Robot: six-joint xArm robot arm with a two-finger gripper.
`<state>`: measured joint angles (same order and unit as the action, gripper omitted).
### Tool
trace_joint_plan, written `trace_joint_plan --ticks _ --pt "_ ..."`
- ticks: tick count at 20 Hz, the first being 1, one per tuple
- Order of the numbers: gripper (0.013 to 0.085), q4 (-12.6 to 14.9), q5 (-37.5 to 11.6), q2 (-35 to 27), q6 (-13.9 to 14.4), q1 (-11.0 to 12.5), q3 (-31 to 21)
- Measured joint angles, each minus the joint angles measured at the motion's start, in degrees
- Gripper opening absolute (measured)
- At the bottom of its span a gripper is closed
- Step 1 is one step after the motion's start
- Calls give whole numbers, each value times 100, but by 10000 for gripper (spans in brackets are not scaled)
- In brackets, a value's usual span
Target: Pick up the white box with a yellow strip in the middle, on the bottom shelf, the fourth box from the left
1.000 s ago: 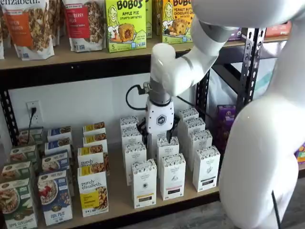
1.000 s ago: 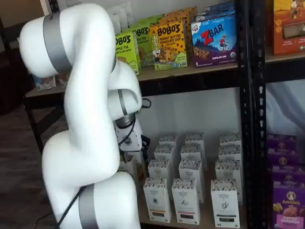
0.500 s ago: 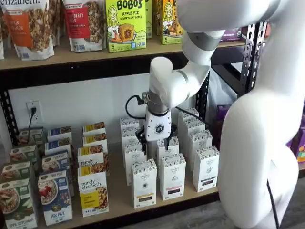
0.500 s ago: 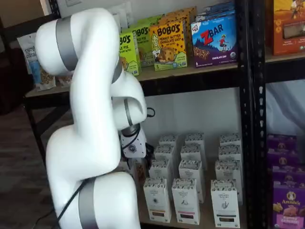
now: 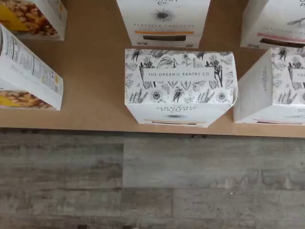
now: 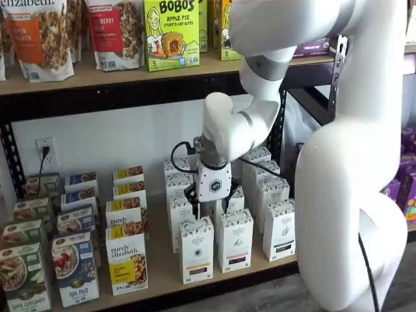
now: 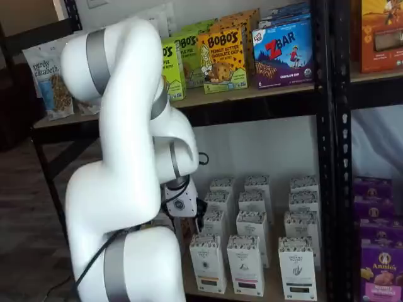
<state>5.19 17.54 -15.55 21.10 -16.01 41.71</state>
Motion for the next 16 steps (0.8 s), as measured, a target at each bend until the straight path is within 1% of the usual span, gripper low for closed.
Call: trace_joint_plan --ticks 3,5,10,12,16 --pt "850 -204 -117 -247 -179 -14 113" --pt "850 -281 -174 -390 -234 -35 193" --pt "850 -310 -288 -823 -214 -85 505" --pt "850 -363 -332 -987 -246 -105 640" --pt "850 -302 -320 -1282 -160 -131 932"
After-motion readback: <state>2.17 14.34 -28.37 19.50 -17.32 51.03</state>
